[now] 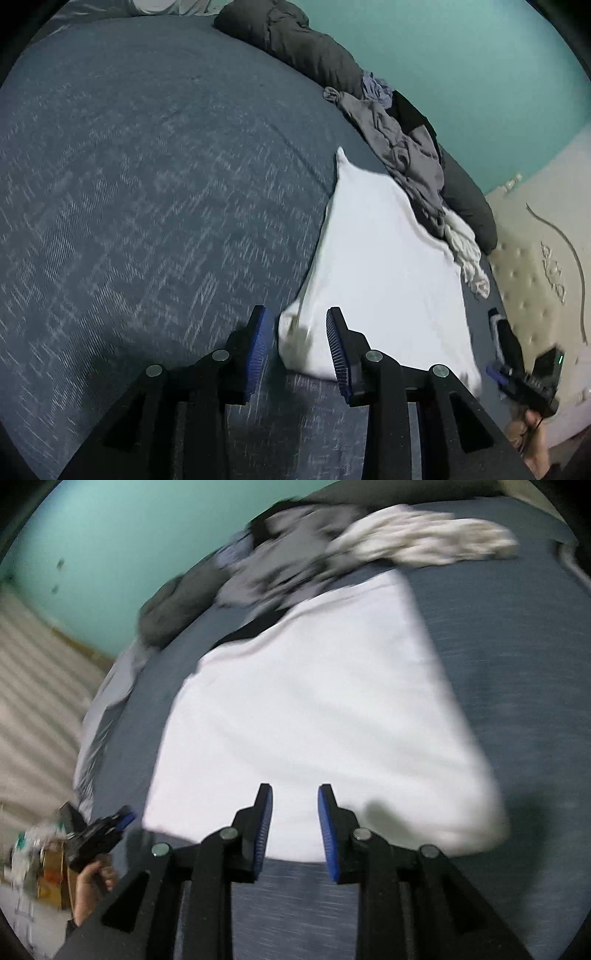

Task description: Fold clothes

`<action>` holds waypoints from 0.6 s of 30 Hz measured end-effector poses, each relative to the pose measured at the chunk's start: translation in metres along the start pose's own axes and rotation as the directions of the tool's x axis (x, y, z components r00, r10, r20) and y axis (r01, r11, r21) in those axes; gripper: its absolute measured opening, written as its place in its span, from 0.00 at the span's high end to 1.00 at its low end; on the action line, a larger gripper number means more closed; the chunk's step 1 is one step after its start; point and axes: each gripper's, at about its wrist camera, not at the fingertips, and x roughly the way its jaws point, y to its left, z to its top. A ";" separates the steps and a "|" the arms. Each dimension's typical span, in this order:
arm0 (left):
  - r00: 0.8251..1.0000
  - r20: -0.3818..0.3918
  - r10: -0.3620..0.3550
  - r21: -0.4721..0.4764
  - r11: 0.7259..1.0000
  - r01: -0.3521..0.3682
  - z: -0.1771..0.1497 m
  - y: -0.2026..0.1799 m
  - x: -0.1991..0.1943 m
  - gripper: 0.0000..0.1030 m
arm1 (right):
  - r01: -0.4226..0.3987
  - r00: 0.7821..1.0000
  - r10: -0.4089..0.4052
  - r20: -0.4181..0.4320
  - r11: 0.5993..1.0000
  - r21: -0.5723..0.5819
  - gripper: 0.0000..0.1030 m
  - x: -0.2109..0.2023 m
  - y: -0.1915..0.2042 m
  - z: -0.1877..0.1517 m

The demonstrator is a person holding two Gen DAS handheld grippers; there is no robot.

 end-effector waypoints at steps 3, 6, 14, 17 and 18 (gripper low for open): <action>1.000 -0.024 -0.011 0.012 1.000 0.011 -0.006 0.001 0.005 0.65 | -0.008 0.999 0.005 -0.043 0.998 -0.069 0.76 0.038 0.042 -0.001; 0.999 -0.018 -0.035 0.020 0.999 0.035 -0.006 0.002 0.004 0.65 | 0.000 0.998 -0.008 -0.065 0.994 -0.109 0.81 0.068 0.072 -0.002; 0.999 -0.020 -0.037 0.038 0.999 0.038 -0.008 0.007 0.003 0.65 | 0.144 0.984 -0.156 -0.091 0.982 -0.122 0.89 0.123 0.095 -0.024; 0.998 -0.022 -0.052 0.034 0.998 0.053 -0.008 0.009 0.001 0.65 | 0.194 0.970 -0.208 -0.127 0.974 -0.115 0.91 0.137 0.087 -0.039; 0.998 -0.023 -0.054 0.036 0.998 0.055 -0.008 0.009 0.001 0.64 | 0.203 0.966 -0.218 -0.137 0.973 -0.111 0.92 0.142 0.083 -0.044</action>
